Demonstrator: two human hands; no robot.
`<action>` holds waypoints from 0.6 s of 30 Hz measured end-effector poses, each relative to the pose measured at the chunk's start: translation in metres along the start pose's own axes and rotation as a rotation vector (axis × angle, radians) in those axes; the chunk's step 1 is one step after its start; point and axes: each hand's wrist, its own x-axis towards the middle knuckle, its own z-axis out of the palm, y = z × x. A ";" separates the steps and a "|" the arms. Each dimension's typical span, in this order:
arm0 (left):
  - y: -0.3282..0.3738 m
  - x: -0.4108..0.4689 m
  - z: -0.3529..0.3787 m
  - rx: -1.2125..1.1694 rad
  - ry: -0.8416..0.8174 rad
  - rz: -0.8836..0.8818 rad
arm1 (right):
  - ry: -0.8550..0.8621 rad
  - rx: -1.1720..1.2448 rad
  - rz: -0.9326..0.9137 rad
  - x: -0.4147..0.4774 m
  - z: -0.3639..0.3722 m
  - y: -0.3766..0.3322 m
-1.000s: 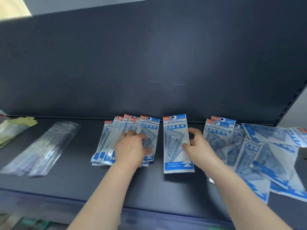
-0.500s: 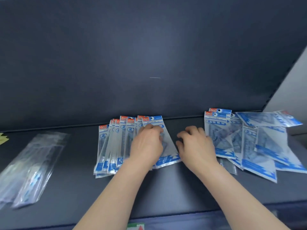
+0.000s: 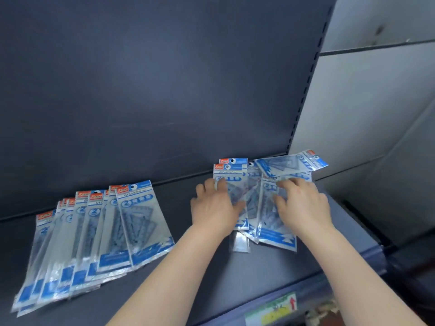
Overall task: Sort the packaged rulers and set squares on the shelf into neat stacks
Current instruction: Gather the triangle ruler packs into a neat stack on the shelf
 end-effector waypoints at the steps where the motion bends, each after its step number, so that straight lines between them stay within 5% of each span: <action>1: 0.007 0.003 0.003 0.025 0.003 0.020 | -0.015 -0.001 -0.008 0.011 -0.001 0.007; 9: 0.029 0.015 0.018 0.110 -0.010 -0.068 | -0.286 0.015 -0.256 0.080 0.028 0.019; 15: 0.041 0.022 0.008 0.054 0.144 -0.160 | -0.184 0.213 -0.612 0.038 0.019 0.031; 18: 0.066 0.034 0.009 -0.001 0.092 -0.120 | -0.227 0.353 -0.605 0.033 0.009 0.046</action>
